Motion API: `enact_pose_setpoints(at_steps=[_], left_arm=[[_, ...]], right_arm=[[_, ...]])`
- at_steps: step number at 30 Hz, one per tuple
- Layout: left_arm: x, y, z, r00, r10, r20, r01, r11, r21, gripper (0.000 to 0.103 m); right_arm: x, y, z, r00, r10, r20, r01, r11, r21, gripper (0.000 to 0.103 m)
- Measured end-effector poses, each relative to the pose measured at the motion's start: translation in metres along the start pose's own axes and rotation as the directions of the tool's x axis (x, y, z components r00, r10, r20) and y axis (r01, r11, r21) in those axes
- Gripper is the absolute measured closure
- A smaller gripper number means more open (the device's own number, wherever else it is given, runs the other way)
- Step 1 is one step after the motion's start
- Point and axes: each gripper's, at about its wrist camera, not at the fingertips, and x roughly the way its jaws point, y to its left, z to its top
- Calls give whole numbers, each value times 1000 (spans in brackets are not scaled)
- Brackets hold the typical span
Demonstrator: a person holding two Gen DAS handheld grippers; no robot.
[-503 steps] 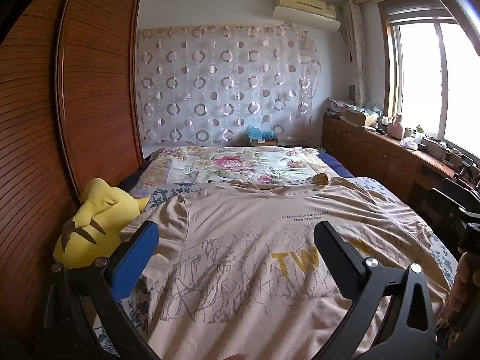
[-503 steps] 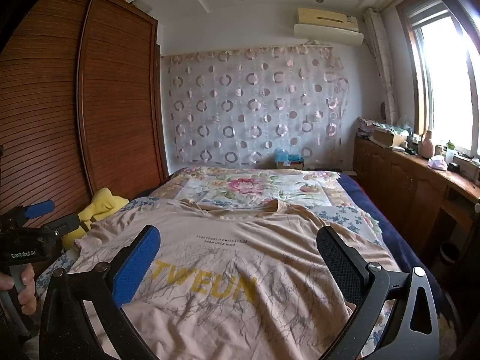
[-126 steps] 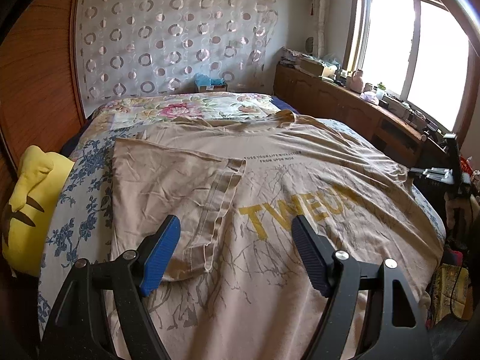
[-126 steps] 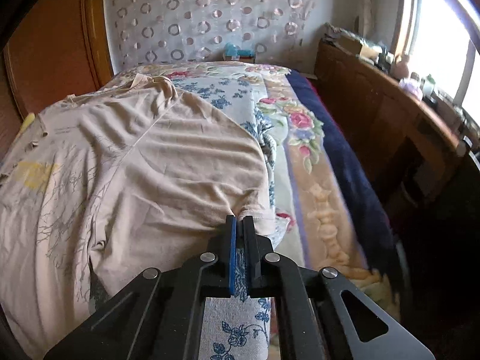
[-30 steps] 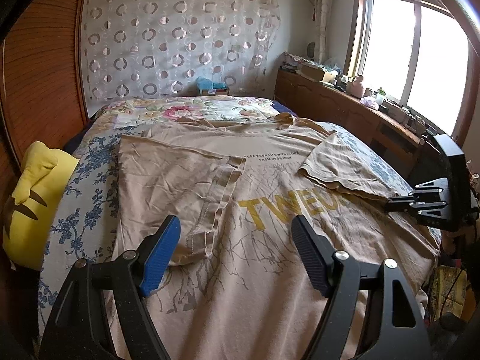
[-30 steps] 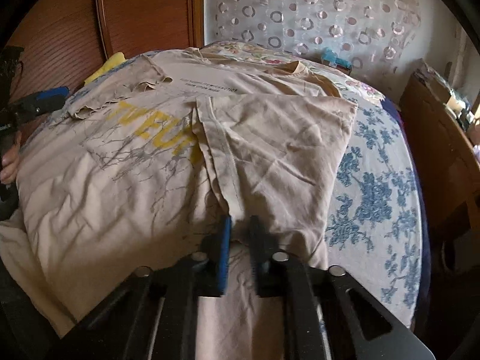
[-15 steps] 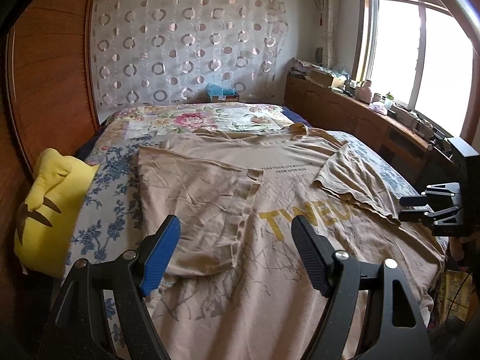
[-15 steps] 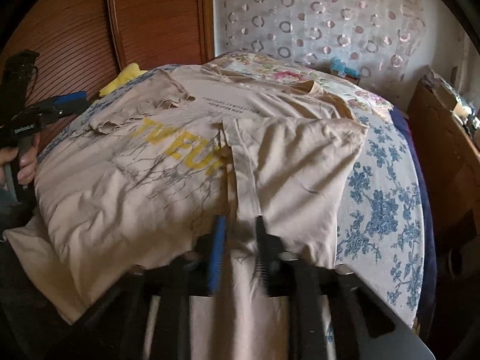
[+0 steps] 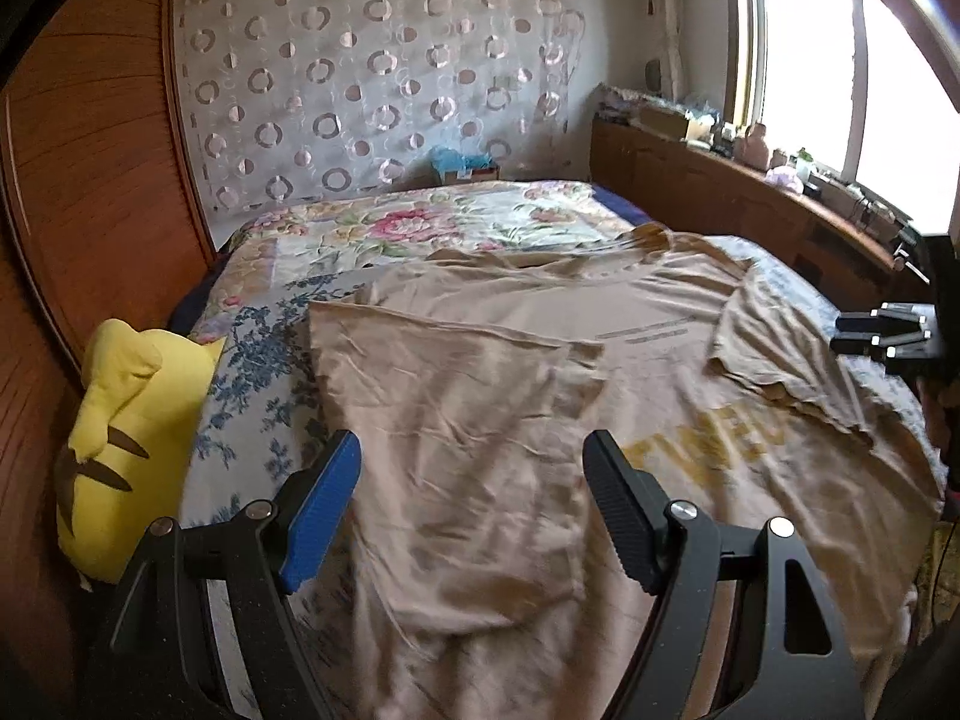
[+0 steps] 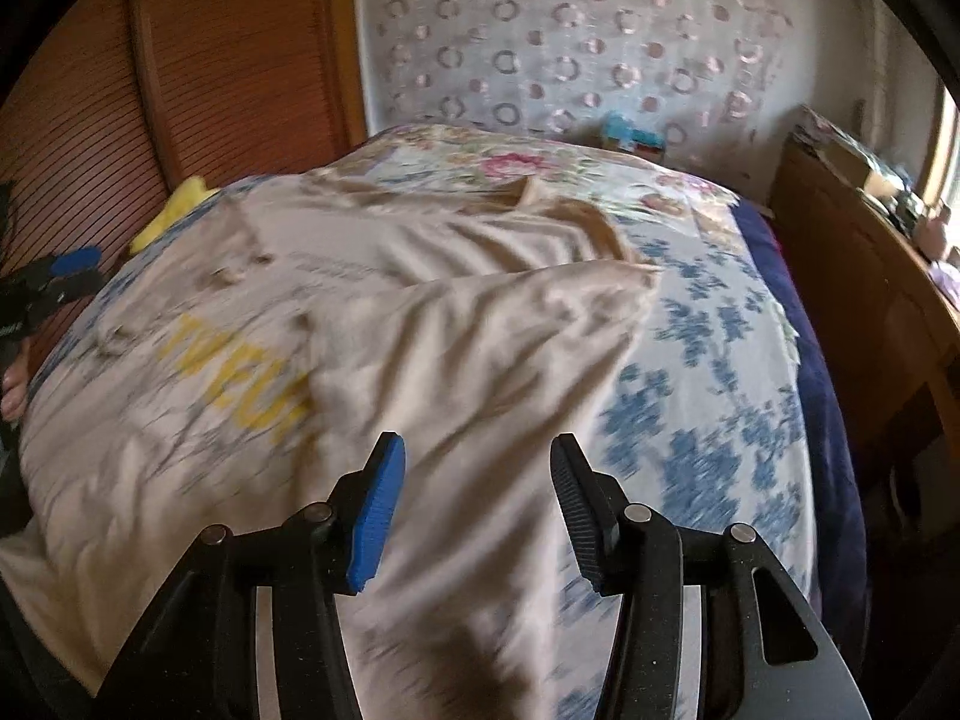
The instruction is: Fold small clothes
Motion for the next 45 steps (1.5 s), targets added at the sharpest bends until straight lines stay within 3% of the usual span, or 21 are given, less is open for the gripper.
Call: enact_pose_setpoints(at_steps=[12, 24, 31, 45], left_arm=[[57, 51, 27, 994, 59, -92, -62, 997, -34, 26], [109, 80, 50, 987, 64, -150, -75, 995, -65, 26], [133, 112, 62, 980, 52, -191, -79, 988, -135, 45], [154, 110, 73, 976, 28, -216, -52, 993, -105, 61]], right_arm=[[70, -51, 49, 999, -22, -24, 24, 996, 89, 51], [114, -66, 71, 998, -37, -43, 41, 994, 97, 51], [119, -66, 77, 998, -46, -39, 49, 996, 77, 51], [125, -70, 80, 998, -40, -38, 43, 997, 68, 49]])
